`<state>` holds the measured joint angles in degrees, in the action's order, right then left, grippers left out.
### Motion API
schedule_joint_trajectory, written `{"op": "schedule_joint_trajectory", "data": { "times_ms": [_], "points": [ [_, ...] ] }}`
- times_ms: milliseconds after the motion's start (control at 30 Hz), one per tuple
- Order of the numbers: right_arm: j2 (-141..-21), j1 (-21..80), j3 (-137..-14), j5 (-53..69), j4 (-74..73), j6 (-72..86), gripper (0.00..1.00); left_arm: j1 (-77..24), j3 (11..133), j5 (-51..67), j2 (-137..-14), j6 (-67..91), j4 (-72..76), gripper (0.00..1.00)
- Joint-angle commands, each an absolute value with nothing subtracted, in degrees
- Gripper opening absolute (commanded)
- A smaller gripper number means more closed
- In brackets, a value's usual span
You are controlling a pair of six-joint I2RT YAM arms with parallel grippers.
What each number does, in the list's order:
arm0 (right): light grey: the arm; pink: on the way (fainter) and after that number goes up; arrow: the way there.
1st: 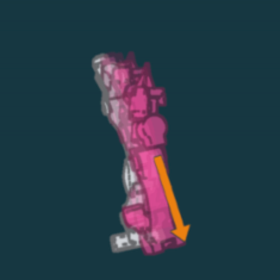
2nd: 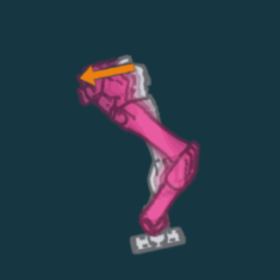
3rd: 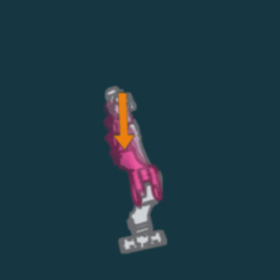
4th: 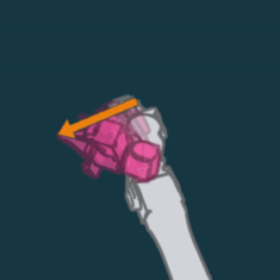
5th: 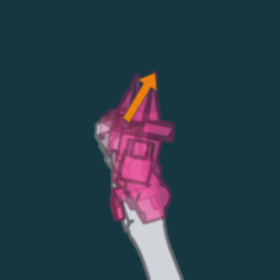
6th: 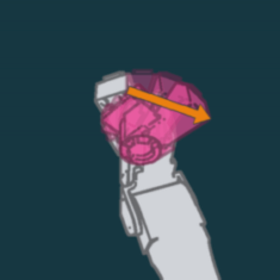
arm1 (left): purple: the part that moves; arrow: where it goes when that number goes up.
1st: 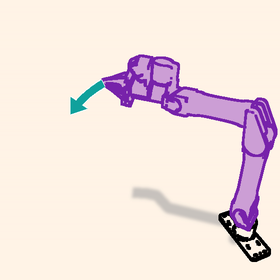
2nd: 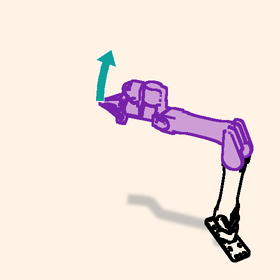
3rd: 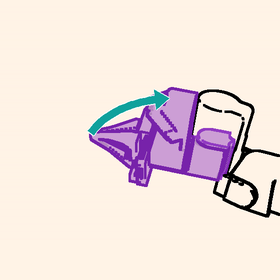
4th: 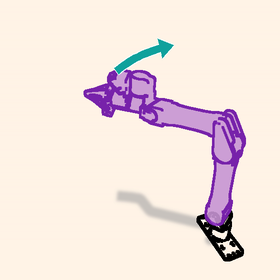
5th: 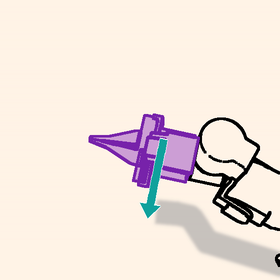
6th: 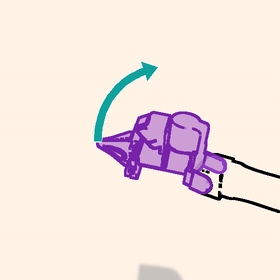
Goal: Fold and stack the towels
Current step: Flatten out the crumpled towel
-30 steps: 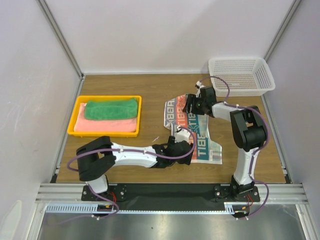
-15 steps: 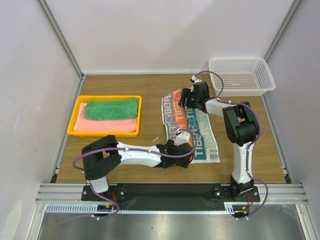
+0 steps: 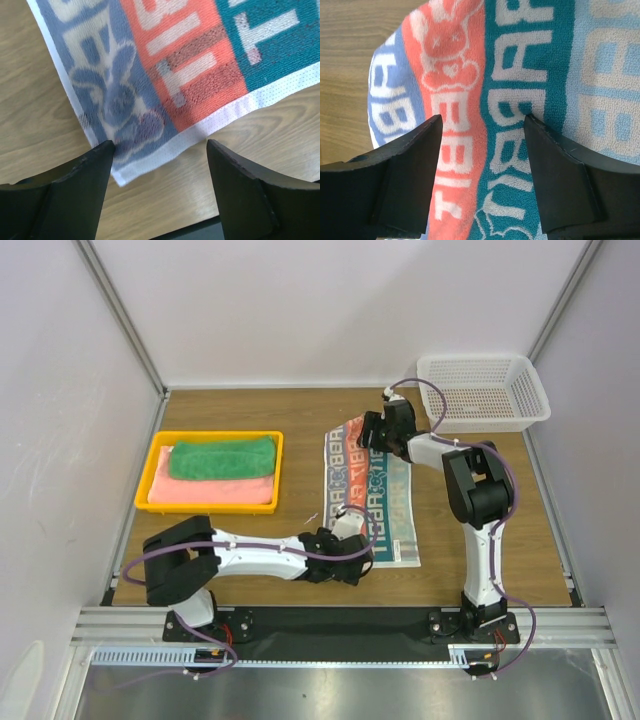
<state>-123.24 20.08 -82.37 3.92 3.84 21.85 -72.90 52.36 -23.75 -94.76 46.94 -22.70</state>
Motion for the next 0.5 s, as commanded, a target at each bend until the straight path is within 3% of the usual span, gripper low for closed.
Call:
{"op": "schedule_joint_trajectory", "data": {
  "times_ms": [0, 233, 467],
  "points": [
    [-117.9, 20.9, -81.0, 4.7, 0.3, 22.0, 0.73, -73.0, 52.1, -24.0, -90.6, 44.6, -25.6, 0.82],
    [-98.3, 21.6, -77.6, 6.9, -7.7, 20.2, 0.79, -66.1, 55.6, -27.0, -78.2, 37.3, -25.2, 0.95],
    [-72.6, 22.1, -57.7, -5.0, -12.6, 27.3, 0.86, -52.8, 49.5, -20.7, -68.0, 39.5, -17.7, 0.98]
  ]
}}
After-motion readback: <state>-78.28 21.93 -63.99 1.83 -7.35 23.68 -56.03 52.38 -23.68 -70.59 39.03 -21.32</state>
